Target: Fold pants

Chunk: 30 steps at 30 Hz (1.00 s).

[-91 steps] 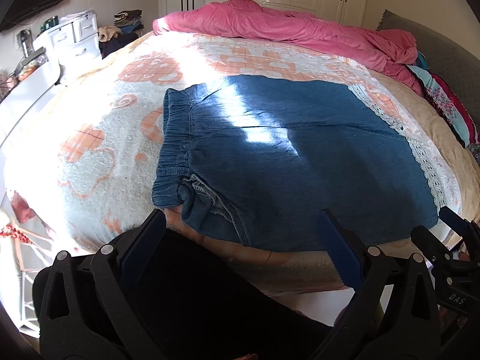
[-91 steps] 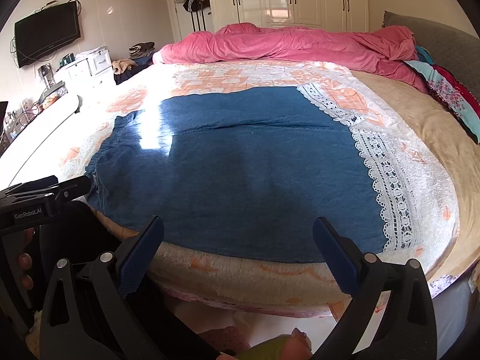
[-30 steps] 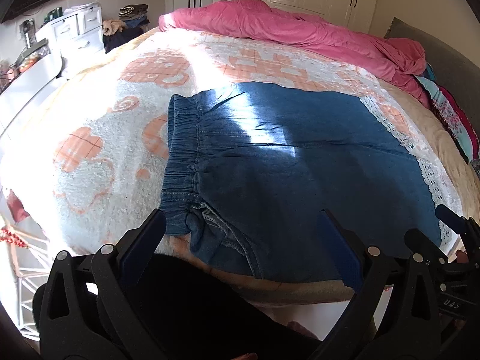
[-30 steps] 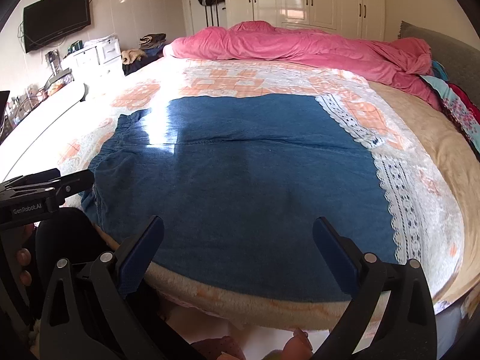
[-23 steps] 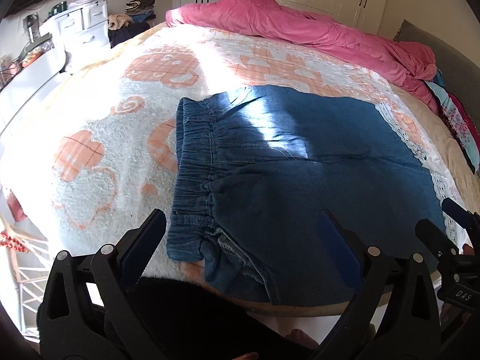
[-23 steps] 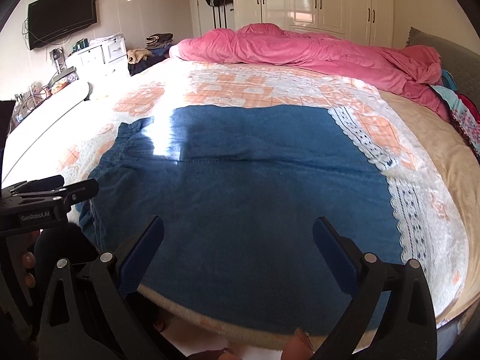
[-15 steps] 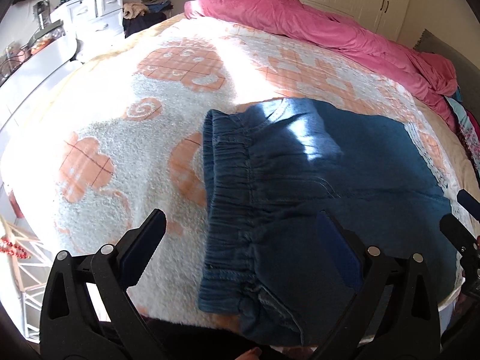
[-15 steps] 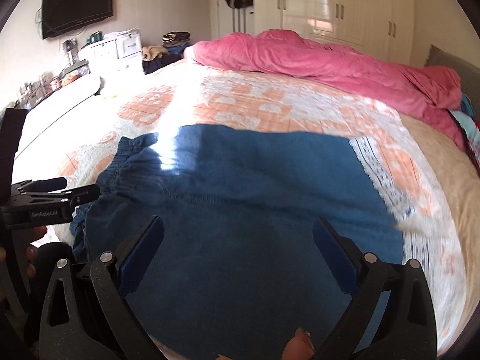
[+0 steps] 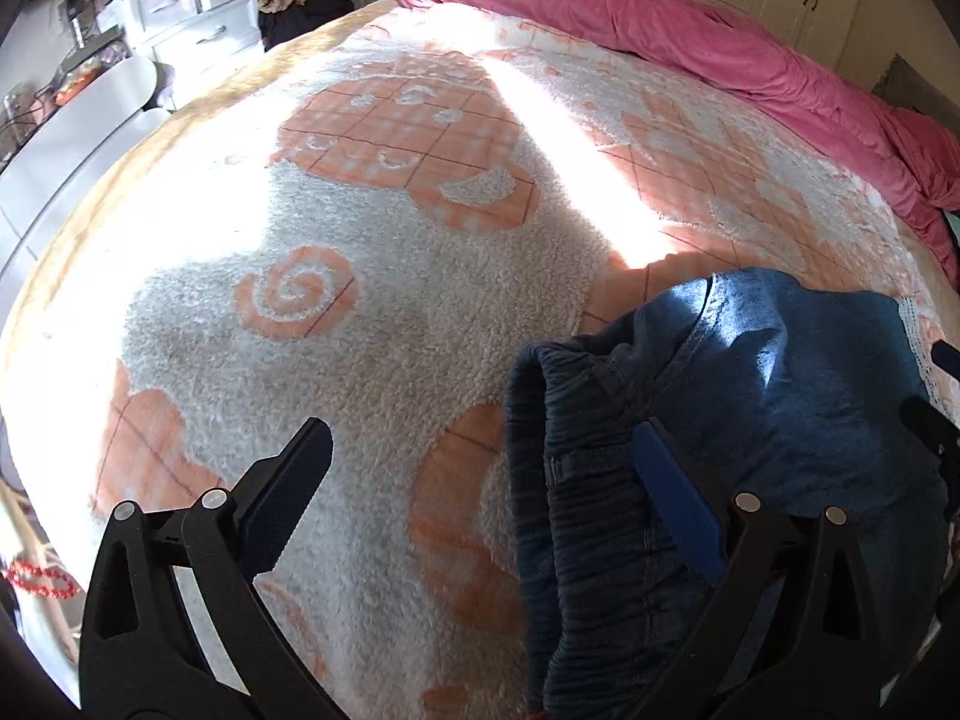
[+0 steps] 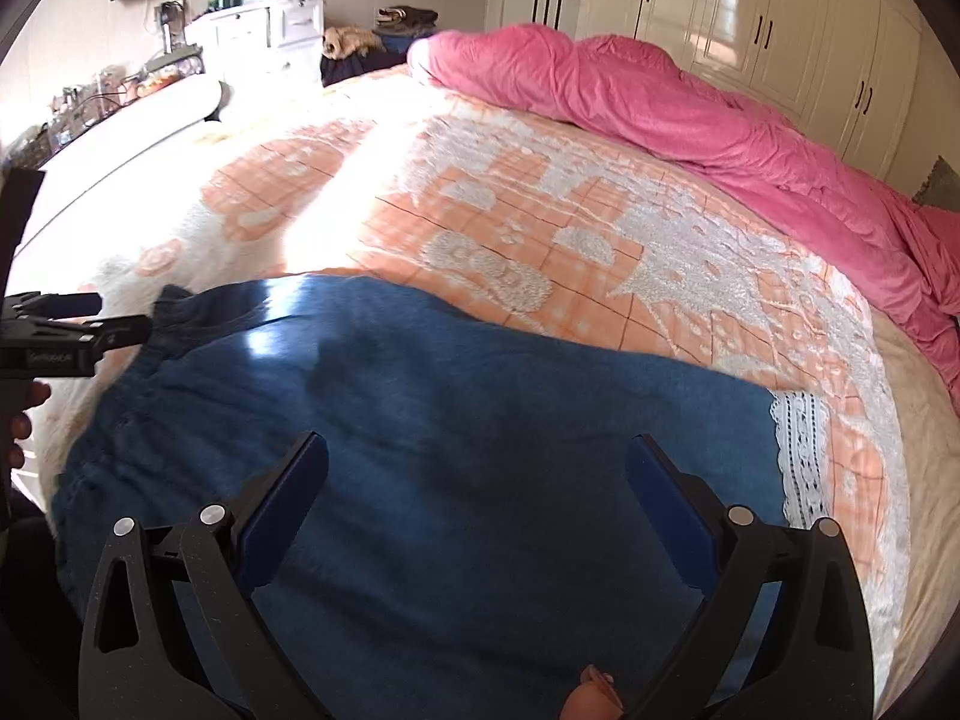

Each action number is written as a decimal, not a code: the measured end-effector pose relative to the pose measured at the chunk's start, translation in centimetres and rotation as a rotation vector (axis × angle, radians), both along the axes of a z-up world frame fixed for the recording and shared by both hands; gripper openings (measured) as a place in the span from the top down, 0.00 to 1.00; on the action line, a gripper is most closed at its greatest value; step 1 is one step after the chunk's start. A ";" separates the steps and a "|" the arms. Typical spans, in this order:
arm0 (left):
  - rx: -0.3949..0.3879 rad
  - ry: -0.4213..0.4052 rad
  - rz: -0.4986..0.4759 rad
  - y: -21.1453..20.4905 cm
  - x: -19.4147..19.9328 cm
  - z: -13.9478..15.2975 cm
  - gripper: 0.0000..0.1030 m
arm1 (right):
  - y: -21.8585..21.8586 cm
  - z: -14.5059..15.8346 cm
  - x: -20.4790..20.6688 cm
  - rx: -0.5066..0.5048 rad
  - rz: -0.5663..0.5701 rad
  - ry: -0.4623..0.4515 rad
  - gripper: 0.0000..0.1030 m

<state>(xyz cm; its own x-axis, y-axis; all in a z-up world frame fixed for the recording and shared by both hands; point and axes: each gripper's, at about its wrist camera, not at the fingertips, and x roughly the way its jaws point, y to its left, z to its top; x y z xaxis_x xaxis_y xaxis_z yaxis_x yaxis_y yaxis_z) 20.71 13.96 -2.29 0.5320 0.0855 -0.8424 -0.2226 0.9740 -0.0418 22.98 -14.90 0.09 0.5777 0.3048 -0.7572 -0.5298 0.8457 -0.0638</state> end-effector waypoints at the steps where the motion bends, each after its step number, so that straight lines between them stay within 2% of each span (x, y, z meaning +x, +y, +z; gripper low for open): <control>1: 0.001 0.006 -0.016 -0.1 0.5 -0.3 0.09 | 0.1 -0.2 0.8 0.001 0.003 0.008 0.04; 6: -0.043 0.024 -0.076 0.0 2.8 -1.7 0.09 | 2.2 -1.0 4.0 -0.122 0.090 -0.025 0.04; 9: -0.047 0.016 -0.115 -0.4 3.8 -2.2 0.11 | 3.6 -2.0 5.3 -0.183 0.149 -0.003 0.04; 10: -0.061 0.004 -0.139 -0.6 3.9 -2.3 0.17 | 4.2 -2.4 5.8 -0.208 0.161 -0.004 0.04; 12: -0.124 -0.026 -0.179 -0.6 3.9 -2.4 0.50 | 4.7 -2.9 6.3 -0.237 0.176 -0.002 0.04; 13: -0.134 -0.037 -0.189 -0.6 3.7 -2.4 0.61 | 5.0 -3.1 6.5 -0.250 0.184 -0.008 0.04; 19: -0.109 -0.102 -0.225 -1.0 2.7 -1.3 0.70 | 6.8 -3.1 7.0 -0.255 0.258 -0.024 0.04; 24: -0.092 -0.194 -0.257 -1.6 1.1 1.2 0.72 | 8.6 -4.0 7.7 -0.282 0.329 0.003 0.07; 27: -0.104 -0.223 -0.279 -2.2 0.4 2.2 0.73 | 9.2 -4.8 7.7 -0.283 0.366 0.023 0.21; 30: -0.084 -0.238 -0.300 -2.9 -0.2 2.5 0.74 | 9.7 -4.8 6.9 -0.246 0.392 0.037 0.47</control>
<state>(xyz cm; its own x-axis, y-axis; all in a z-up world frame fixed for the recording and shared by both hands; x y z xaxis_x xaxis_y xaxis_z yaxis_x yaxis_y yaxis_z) 20.48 11.08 0.26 0.7042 -0.1678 -0.6899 0.0971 0.9853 -0.1405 29.90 -5.20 -4.75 0.4257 0.3034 -0.8525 -0.8123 0.5432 -0.2124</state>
